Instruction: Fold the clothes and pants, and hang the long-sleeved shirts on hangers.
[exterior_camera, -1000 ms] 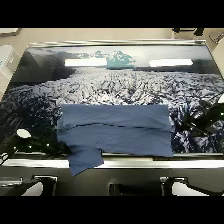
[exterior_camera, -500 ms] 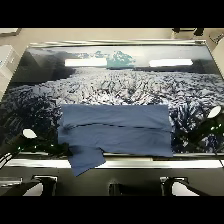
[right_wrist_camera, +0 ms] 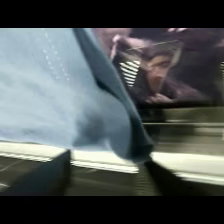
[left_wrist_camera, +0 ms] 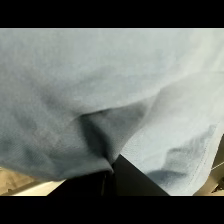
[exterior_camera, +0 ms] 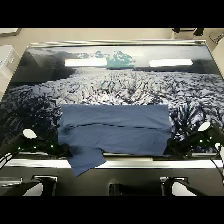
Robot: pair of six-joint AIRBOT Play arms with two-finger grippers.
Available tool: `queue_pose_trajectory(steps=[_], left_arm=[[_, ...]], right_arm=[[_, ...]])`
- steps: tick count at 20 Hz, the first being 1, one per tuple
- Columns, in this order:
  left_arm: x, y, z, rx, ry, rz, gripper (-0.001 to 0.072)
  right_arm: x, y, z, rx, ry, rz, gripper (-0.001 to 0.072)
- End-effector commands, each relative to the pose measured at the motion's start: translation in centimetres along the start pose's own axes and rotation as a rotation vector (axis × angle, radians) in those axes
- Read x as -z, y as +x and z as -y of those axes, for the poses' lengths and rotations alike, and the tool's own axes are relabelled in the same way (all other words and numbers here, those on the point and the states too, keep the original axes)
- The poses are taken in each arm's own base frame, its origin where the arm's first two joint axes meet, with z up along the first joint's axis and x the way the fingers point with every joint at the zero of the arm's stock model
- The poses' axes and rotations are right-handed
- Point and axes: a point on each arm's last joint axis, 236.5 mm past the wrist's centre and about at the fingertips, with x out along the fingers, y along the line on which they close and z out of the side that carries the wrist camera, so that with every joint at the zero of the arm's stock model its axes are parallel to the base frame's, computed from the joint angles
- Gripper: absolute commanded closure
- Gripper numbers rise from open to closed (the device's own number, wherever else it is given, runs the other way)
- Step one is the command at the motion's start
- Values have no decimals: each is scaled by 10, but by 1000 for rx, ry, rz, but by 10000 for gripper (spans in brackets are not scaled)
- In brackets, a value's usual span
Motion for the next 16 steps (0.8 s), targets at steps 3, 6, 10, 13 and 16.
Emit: queue_pose_trajectory(steps=[3,6,10,13,16], left_arm=[[1,-1,2,8,6,-3,689],[0,-8,2,-10,40,-12,689],[-28,-52,11,-73,136,83,691],[-68,-99,14,-126,146,225,692],[-115,-130,25,-137,167,339,692]], right_arm=[[-18,5,-4,-24,34,80,680],[-13,-3,-10,-41,3,53,681],[-26,-43,-32,-79,-44,89,682],[-54,-84,-47,-91,-61,211,682],[-95,-115,-68,-67,-124,378,682]])
